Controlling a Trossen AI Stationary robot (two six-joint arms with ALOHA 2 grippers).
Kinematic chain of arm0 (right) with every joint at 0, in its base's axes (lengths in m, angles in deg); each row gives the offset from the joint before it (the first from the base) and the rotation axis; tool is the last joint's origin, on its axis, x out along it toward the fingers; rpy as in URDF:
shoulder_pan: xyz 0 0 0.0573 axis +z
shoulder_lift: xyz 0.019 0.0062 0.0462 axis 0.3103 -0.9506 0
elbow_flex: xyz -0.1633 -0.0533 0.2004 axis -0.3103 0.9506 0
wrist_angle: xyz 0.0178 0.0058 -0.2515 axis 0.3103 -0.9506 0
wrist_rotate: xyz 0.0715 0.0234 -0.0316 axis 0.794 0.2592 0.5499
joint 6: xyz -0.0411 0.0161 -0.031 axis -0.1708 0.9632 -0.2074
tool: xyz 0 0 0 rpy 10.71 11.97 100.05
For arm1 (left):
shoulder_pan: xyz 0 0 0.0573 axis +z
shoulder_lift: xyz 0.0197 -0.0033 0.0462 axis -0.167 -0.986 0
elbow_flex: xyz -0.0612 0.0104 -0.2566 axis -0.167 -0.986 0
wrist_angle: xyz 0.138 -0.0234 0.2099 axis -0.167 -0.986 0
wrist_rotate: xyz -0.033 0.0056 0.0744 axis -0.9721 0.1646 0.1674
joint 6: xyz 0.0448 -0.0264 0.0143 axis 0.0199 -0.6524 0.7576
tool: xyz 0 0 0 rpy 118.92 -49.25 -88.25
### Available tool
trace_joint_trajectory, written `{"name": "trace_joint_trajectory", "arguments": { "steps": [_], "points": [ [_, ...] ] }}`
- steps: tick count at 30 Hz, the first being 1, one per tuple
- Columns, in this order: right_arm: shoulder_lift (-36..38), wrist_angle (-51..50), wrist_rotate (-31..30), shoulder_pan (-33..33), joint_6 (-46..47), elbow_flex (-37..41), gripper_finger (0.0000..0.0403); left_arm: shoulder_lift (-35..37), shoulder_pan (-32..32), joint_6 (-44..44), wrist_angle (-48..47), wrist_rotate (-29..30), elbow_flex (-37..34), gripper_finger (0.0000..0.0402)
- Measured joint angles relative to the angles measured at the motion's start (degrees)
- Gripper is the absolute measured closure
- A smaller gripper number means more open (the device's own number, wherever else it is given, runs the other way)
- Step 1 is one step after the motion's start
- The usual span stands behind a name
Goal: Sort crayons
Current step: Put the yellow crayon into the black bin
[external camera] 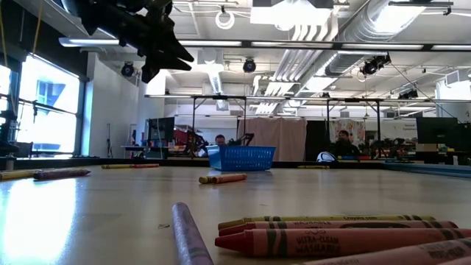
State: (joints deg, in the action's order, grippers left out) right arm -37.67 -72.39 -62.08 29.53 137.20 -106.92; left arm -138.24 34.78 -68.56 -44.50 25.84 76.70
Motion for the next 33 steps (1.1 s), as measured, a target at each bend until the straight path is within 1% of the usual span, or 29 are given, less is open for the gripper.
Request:
{"name": "trace_joint_trajectory", "arguments": {
  "steps": [4, 7, 9, 11, 13, 15, 17, 19, 21, 24, 27, 29, 31, 33],
  "points": [
    [0.0, 12.54, -0.06, -0.69, 0.8, 0.0, 0.0322, 0.0, -0.02, 2.69, -1.22, -5.11, 0.0, 0.0316],
    [0.0, 17.26, -2.11, -1.15, 3.56, 0.0, 0.0327, 0.01, -0.04, 6.48, -5.54, -5.42, 0.0, 0.0316],
    [0.0, 18.24, -5.42, -1.55, 4.74, 0.0, 0.0328, 0.18, 0.0, 9.03, -9.91, -3.97, 0.0, 0.0316],
    [0.0, 18.25, -8.93, -2.04, 5.39, 0.0, 0.0329, 0.2, -0.03, 11.77, -15.83, 0.31, 0.0, 0.0316],
    [0.0, 18.24, -10.78, -2.85, 4.9, 0.0, 0.0329, 0.2, -0.02, 13.21, -22.85, 6.61, 0.0, 0.0316],
    [0.0, 18.24, -11.51, -3.95, 2.99, 0.0, 0.0329, 0.2, 0.0, 13.97, -29.78, 14.13, 0.0, 0.0316],
    [0.02, 18.24, -11.52, -5.31, -0.67, 0.0, 0.0329, 0.2, 0.0, 15.06, -35.83, 21.38, -0.01, 0.0316],
    [0.0, 18.24, -11.46, -7.18, -5.88, 0.0, 0.0329, 0.2, 0.05, 15.34, -40.4, 27.37, -0.02, 0.0316],
    [0.0, 18.24, -11.5, -9.59, -12.12, 0.0, 0.0329, 0.17, 0.51, 14.14, -42.41, 31.03, -0.02, 0.0316],
    [0.02, 17.96, -11.45, -14.03, -20.68, 0.0, 0.0329, -0.44, 2.42, 11.26, -42.2, 30.8, -0.02, 0.0316],
    [0.02, 15.63, -11.22, -19.88, -26.64, 0.0, 0.0329, -2.57, 4.77, 7.28, -41.37, 29.42, -0.02, 0.0316],
    [0.02, 12.97, -8.67, -24.28, -29.6, 0.0, 0.0329, -4.85, 6.24, 6.52, -41.59, 29.18, -0.02, 0.0316],
    [0.02, 9.66, -4.67, -28.5, -32.84, 0.0, 0.0329, -7.26, 7.48, 6.45, -41.93, 28.72, -0.02, 0.0316],
    [0.02, 6.52, -1.52, -32.36, -35.81, 0.0, 0.0329, -9.68, 8.54, 6.85, -42.22, 27.26, -0.02, 0.0316]
  ]
}}
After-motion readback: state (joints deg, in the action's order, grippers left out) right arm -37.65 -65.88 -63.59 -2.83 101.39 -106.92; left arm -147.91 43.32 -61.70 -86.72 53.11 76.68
